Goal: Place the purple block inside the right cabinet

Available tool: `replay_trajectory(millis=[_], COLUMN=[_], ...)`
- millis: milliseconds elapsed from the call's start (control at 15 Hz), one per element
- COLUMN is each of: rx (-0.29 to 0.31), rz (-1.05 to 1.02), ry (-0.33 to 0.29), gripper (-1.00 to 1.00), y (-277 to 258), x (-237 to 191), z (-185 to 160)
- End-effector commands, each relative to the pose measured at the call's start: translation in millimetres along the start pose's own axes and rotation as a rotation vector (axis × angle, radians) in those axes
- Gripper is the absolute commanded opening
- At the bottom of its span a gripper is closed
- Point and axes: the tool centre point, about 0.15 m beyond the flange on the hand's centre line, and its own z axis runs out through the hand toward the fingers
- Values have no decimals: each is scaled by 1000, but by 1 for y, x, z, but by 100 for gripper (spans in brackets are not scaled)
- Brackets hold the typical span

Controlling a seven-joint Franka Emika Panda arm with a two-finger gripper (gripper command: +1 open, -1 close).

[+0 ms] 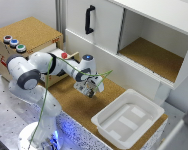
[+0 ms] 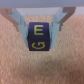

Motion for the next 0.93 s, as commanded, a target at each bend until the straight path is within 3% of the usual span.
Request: replay_trajectory(millis=[0, 400, 600, 867], rx=[-98, -215, -184, -139], rz=[108, 253, 268, 217], ry=[25, 158, 207, 239], gripper=[-100, -100, -100, -100], y=[18, 75, 105, 140], x=[42, 94, 133, 207], z=[-62, -167, -181, -165])
